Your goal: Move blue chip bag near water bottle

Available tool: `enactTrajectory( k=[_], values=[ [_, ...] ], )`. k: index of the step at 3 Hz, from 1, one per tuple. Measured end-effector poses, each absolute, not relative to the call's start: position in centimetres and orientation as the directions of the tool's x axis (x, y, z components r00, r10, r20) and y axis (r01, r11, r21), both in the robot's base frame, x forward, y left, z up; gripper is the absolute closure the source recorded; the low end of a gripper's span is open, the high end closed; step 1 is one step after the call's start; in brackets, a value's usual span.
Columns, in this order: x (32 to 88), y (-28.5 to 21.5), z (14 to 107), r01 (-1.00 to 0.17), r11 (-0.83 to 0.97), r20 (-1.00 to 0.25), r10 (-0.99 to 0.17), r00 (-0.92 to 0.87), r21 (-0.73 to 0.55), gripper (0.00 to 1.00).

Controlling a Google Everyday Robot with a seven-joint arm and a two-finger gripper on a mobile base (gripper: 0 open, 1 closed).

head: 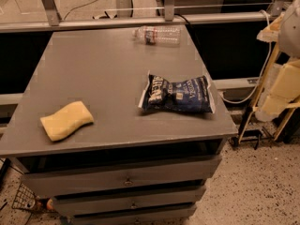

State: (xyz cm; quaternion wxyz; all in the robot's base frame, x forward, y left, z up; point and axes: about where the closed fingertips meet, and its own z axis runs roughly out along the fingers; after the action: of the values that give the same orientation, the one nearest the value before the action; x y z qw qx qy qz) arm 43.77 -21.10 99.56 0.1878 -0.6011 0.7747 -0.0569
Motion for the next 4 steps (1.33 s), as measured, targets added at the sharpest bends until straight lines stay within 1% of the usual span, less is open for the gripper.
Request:
enactTrajectory(
  k=[2,4],
  values=[
    [43.8,-21.1,99.6,-0.910,0.271,-0.223,-0.953,-0.207,-0.314,0.00],
    [48.4,-15.1,94.2,-0.941,0.230,-0.399,-0.910,-0.117,-0.250,0.00]
  ],
)
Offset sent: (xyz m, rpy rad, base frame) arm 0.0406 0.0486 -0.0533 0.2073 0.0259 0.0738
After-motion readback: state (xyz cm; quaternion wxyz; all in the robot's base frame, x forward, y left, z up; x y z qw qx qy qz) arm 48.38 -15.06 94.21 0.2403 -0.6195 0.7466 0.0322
